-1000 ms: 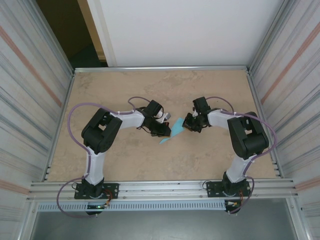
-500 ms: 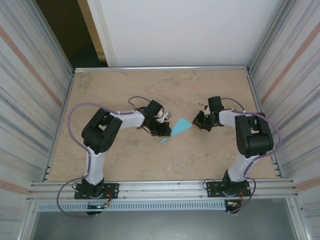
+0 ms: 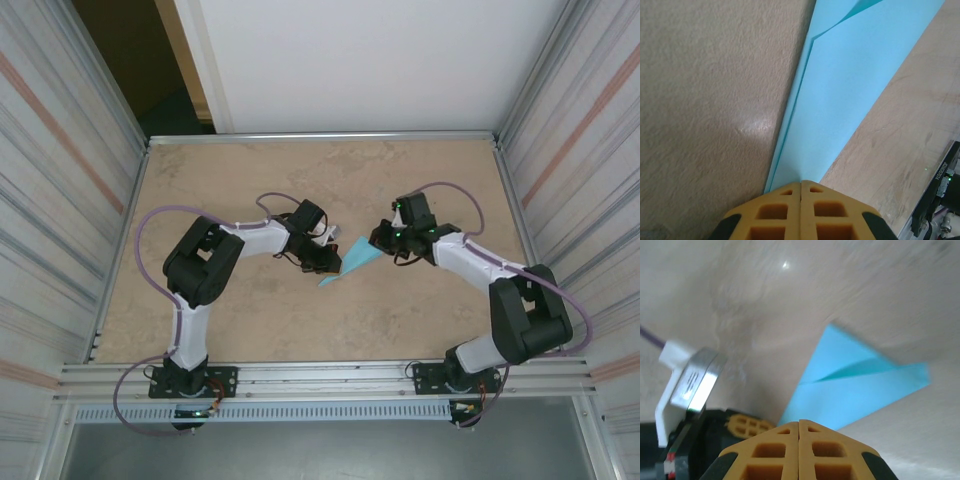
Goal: Fold a paper plane with a square sheet of paper (pick it up from the middle)
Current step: Fold the wing for the fifth time at the center of the table.
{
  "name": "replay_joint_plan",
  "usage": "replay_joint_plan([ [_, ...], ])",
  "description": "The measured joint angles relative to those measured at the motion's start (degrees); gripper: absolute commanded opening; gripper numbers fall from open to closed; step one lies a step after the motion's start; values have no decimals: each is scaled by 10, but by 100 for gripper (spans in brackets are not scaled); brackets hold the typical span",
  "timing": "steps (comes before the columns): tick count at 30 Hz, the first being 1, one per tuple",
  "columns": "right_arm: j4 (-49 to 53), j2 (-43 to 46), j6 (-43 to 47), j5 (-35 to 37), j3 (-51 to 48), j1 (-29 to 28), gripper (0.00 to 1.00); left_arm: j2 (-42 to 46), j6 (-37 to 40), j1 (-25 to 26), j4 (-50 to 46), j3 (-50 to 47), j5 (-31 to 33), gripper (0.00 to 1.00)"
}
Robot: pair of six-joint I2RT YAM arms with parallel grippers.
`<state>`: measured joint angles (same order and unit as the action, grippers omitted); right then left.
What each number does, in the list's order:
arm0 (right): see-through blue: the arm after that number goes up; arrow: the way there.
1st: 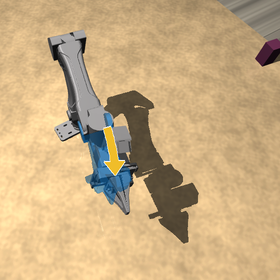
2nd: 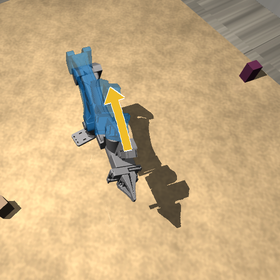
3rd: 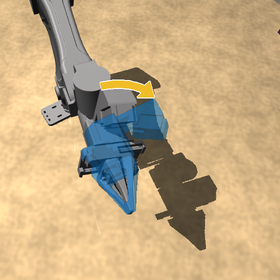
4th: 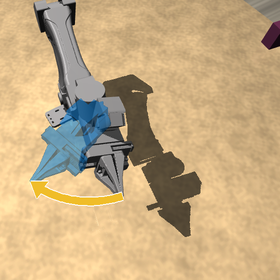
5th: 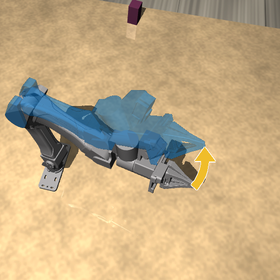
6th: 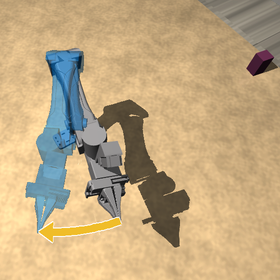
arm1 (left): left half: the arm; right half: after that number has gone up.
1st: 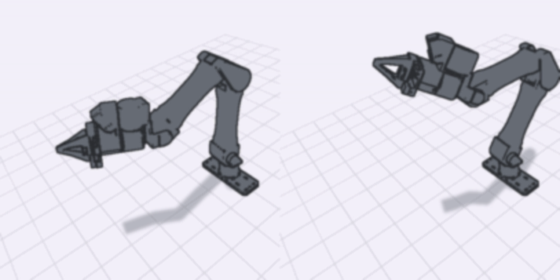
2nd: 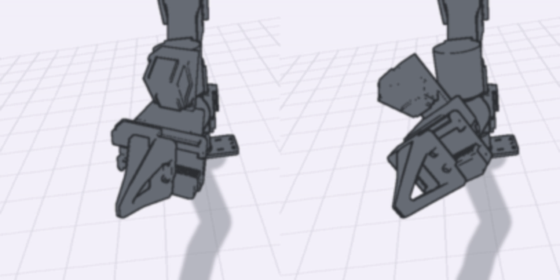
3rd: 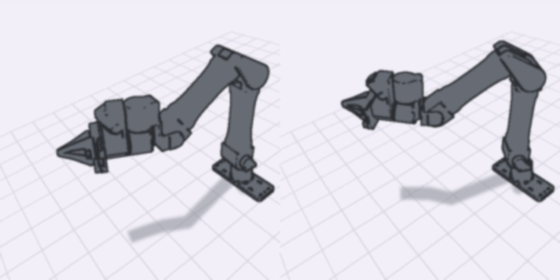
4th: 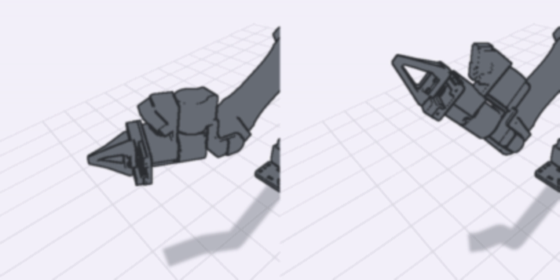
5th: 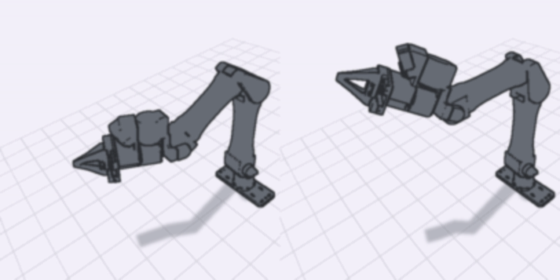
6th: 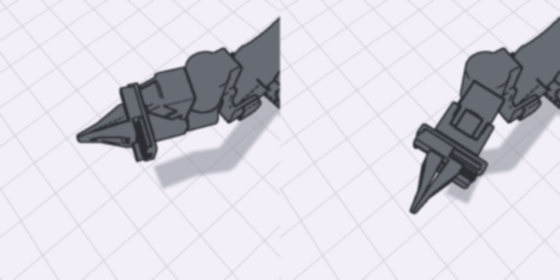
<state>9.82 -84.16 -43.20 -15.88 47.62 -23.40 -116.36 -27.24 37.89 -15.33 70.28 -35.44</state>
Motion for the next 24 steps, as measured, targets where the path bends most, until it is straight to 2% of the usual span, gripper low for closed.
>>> replay_joint_plan([
  [3,-22,-30,-26,-6,-3,-34,5,0,0,0,0,0,0,5],
  [8,-56,-90,-58,-22,-3,-54,4,0,0,0,0,0,-3,6],
  [16,-78,-152,-74,-42,-3,-55,3,2,-2,0,-2,0,-5,8],
  [24,-98,-172,-74,-80,4,-42,3,13,11,0,-16,0,-21,9],
])
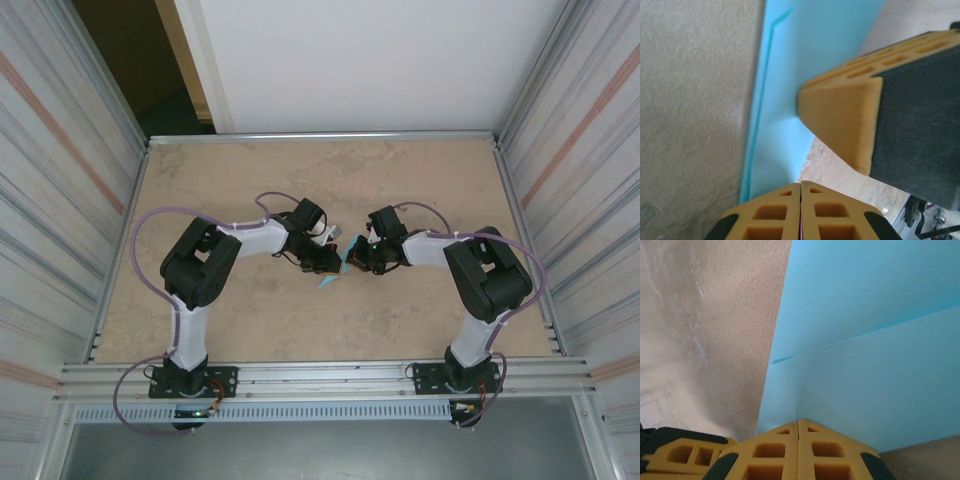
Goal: Fold a paper plane with a square sheet of paper (pick it up from the middle)
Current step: Fold the wing for the fifth time at the center of the table.
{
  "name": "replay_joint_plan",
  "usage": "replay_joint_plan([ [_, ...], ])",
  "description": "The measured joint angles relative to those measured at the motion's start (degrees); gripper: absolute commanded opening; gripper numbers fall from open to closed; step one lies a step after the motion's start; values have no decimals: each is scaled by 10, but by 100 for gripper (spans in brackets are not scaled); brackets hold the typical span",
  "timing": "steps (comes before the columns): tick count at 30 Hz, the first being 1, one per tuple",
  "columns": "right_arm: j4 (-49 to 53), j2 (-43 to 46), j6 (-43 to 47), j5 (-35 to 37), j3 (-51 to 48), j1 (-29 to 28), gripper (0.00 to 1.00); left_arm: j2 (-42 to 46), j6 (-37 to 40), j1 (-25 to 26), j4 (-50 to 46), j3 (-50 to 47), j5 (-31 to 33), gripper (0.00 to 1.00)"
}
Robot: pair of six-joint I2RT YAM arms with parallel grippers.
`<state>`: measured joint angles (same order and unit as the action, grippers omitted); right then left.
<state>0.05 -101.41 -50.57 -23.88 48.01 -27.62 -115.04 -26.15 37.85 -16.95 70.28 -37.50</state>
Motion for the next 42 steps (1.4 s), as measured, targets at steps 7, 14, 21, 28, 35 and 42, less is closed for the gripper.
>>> replay_joint_plan([
  [7,4,-11,1,-11,12,3,3,0,24,0,-28,7,-4,8],
  [14,23,-22,3,-17,30,3,3,-3,49,0,-49,38,7,7],
  [21,42,-30,14,-20,44,6,3,-18,61,0,-62,39,16,7],
  [28,63,-38,17,-25,59,8,3,-19,75,-2,-71,38,21,6],
  [35,84,-49,17,-34,75,13,3,-18,85,-11,-57,23,14,4],
  [42,104,-57,27,-42,88,15,2,-4,97,-21,-40,-6,7,2],
])
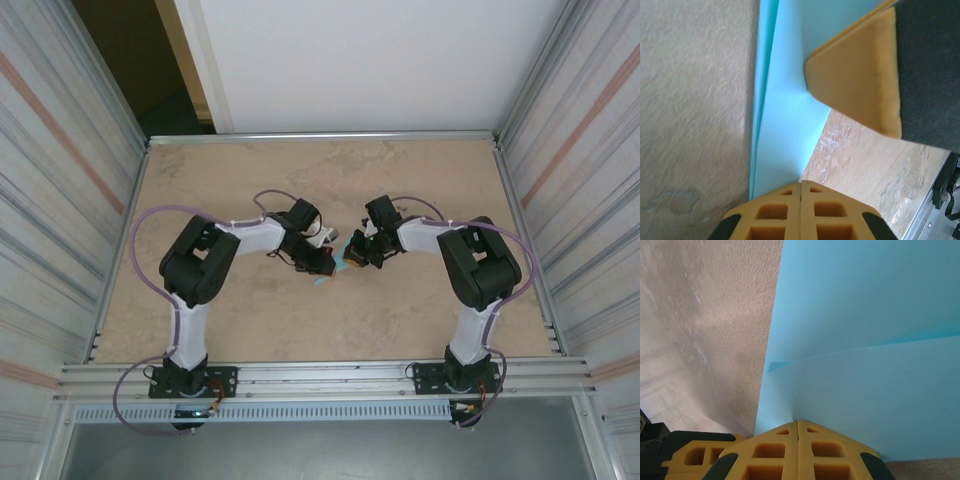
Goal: Fold a paper plane with a square sheet of paper (pick it up from the middle)
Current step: Fold the wing for the fifth time at the center of the table.
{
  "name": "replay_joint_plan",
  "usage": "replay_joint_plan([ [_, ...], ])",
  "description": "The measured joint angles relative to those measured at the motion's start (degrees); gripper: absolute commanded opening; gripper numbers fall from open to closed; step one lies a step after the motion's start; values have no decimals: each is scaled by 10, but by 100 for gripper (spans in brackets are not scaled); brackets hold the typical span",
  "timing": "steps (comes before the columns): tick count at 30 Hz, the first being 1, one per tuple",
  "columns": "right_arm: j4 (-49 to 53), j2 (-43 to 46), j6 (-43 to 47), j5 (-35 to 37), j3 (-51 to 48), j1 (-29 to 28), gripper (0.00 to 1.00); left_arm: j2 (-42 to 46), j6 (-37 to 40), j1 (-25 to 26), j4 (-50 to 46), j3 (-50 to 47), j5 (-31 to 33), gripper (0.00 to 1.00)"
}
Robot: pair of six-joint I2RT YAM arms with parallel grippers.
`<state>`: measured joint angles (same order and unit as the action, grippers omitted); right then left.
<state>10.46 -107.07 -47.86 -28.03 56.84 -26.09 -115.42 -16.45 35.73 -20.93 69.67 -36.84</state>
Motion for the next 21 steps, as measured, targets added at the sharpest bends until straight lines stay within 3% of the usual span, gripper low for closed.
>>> replay_joint_plan([
  [21,21,-8,17,-5,15,3,2,73,22,-23,-2,-106,-1,1],
])
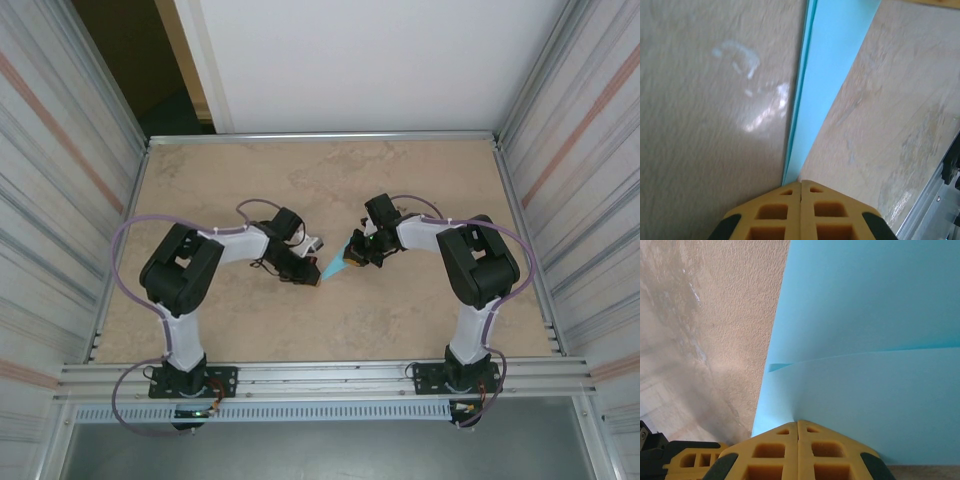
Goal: Fold a paper plane with a square sheet of paper (pick it up from the middle)
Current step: Fold the wing for the fifth time at the center of the table.
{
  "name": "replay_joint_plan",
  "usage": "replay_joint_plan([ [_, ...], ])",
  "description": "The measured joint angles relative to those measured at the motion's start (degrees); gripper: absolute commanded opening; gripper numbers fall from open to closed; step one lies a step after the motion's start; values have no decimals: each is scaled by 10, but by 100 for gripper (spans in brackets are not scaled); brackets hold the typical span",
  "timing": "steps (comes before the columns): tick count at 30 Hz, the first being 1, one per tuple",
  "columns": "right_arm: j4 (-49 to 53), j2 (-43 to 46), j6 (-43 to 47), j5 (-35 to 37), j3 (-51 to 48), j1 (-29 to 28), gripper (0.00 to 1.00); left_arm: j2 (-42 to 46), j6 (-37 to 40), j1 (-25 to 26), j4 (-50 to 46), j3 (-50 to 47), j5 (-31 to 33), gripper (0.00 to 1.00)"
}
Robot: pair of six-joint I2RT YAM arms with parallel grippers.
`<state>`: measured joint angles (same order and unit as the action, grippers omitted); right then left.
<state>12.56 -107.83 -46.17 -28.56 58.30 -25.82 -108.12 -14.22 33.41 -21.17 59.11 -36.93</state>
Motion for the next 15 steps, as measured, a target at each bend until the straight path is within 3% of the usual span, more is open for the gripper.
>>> replay_joint_plan([
  [9,0,1,3,-1,1,0,4,40,-10,-6,-38,-27,23,2],
  [15,22,7,18,16,16,-12,16,98,-24,-19,-53,-18,42,15],
])
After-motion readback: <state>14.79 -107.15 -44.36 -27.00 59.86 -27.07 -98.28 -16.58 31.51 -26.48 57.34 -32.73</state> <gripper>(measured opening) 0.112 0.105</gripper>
